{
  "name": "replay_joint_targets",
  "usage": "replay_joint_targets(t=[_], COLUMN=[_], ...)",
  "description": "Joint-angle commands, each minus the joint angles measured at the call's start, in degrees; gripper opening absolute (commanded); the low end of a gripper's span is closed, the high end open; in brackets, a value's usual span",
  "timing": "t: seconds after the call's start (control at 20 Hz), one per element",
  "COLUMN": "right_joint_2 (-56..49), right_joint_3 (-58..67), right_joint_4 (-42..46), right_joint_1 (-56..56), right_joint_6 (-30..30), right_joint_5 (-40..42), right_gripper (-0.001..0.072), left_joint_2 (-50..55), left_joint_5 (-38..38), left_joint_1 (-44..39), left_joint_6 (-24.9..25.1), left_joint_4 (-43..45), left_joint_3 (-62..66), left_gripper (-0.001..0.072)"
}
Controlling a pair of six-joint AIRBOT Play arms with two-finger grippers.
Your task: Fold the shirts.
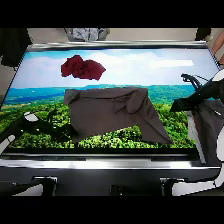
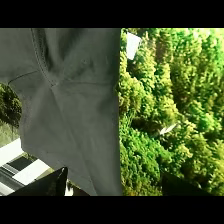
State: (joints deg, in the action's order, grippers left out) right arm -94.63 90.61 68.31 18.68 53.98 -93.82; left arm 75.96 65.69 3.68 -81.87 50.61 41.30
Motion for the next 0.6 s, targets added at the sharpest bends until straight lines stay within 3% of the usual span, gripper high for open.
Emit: replay_joint_targets(t=[0.0, 0.1, 0.2, 0.25, 0.4, 0.55], right_joint_2=[-0.2, -0.2, -0.5, -1.0, -4.0, -7.5], right_joint_3=[-1.9, -5.9, -10.7, -12.1, -12.4, -12.4], right_joint_4=[-1.2, -1.3, -2.1, -2.8, -7.0, -9.6], right_joint_1=[0.3, -0.8, -3.5, -5.0, -7.2, -8.3], right_joint_6=[-2.0, -2.4, -3.9, -4.1, -4.0, -3.5], right_joint_5=[2.1, 5.1, 10.0, 12.8, 19.4, 19.5], right_gripper=[0.0703, 0.0705, 0.0709, 0.071, 0.0705, 0.0683], left_joint_2=[-0.2, -0.2, -0.2, -0.3, -1.6, -3.3], left_joint_5=[-10.0, -12.1, -12.4, -12.1, -11.8, -11.8], left_joint_1=[-3.7, -4.2, -4.2, -4.1, -4.1, -4.1], left_joint_6=[-1.5, -2.2, -2.1, -2.1, -2.1, -1.9], left_joint_4=[-2.7, -2.7, -2.7, -2.6, -2.4, -2.4], left_joint_3=[-2.5, -2.5, -2.5, -2.4, -2.1, -2.1], left_gripper=[0.0544, 0.0404, 0.0066, 0.0029, 0.0028, 0.0028])
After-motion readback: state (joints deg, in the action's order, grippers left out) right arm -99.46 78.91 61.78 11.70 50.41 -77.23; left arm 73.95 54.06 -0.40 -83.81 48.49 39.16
